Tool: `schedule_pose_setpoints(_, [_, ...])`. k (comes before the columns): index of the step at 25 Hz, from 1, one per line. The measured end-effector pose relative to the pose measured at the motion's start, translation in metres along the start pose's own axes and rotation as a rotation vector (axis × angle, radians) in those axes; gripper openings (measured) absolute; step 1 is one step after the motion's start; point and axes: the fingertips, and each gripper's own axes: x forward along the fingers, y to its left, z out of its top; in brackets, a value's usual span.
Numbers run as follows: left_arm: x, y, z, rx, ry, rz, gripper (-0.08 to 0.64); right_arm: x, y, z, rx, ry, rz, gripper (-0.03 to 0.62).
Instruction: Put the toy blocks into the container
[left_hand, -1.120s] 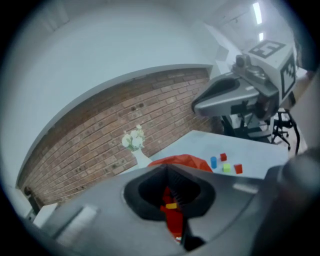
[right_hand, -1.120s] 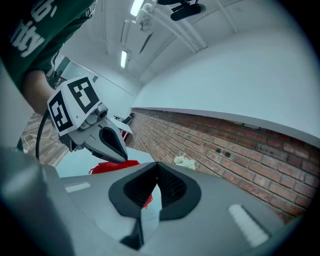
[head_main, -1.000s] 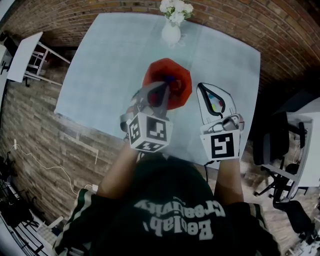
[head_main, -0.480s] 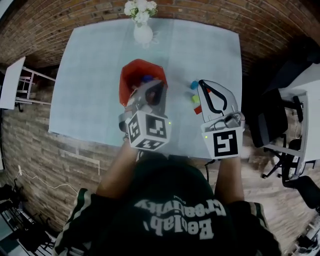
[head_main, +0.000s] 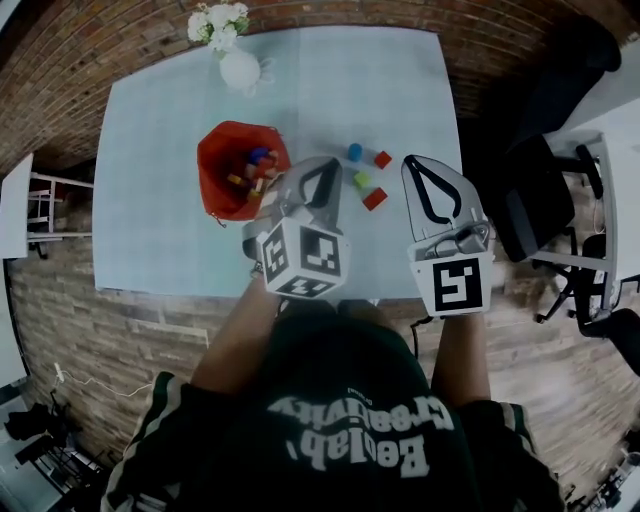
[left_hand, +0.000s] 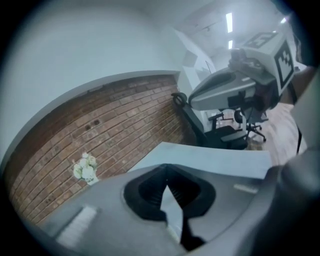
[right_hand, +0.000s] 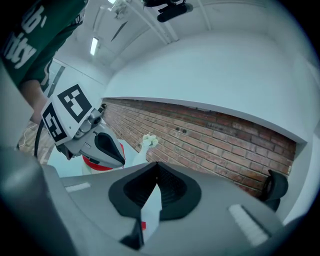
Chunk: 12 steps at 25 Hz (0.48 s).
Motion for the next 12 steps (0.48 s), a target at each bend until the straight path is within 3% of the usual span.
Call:
schedule_pose_setpoints(6, [0.009,-0.011,0.002,0.005,0.005,-0.024,0.003,-0.002,-0.001,-0.009,-0.002,0.014,0.002,0.006])
schedule_pose_setpoints(12, [0.023,-0.022,0.004,-0.047,-0.013,-0.078,0.005,0.007,-0.002,-0.017,0.003,0.029,0.015,0.006])
